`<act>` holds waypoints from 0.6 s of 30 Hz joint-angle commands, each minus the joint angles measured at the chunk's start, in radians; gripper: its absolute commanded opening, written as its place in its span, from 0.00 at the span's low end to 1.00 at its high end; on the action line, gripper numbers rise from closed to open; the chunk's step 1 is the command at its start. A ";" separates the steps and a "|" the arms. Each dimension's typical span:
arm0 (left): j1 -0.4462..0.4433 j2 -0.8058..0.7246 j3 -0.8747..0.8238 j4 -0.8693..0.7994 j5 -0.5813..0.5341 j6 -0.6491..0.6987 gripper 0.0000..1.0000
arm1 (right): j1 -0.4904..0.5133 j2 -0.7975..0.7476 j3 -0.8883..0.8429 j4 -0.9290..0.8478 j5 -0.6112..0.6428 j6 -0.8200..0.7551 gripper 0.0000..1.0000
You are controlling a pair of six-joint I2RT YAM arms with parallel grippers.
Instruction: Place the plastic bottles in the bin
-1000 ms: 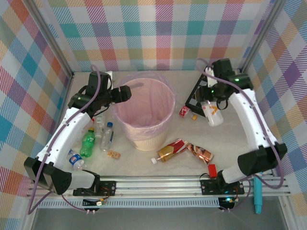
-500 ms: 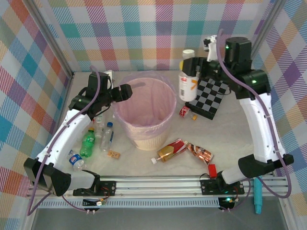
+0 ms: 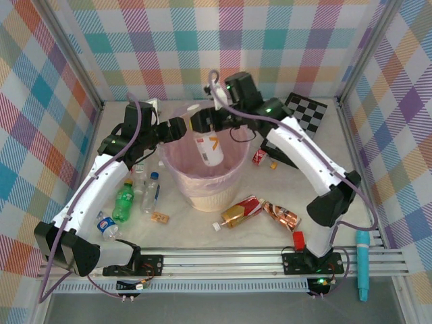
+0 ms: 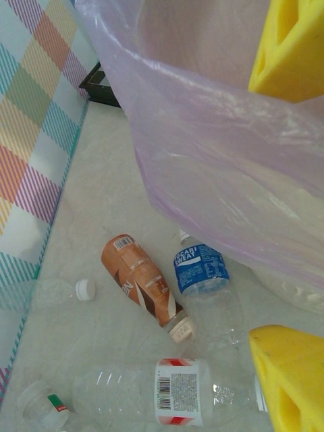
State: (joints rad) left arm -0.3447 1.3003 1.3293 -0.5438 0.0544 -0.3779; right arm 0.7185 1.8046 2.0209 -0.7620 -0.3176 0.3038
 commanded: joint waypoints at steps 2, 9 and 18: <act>-0.013 0.017 -0.021 -0.054 -0.029 -0.003 0.83 | 0.045 0.023 -0.065 -0.047 0.161 -0.066 0.55; -0.013 0.018 -0.025 -0.046 -0.042 -0.012 0.83 | 0.068 0.065 -0.221 0.009 0.257 -0.059 0.57; -0.013 0.027 -0.016 -0.050 -0.062 -0.020 0.83 | 0.076 0.091 -0.192 -0.010 0.234 -0.077 0.87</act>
State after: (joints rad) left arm -0.3447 1.3006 1.3262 -0.5461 0.0055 -0.3824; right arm 0.7849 1.9083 1.7580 -0.7662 -0.0681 0.2520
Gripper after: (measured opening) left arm 0.830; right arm 0.841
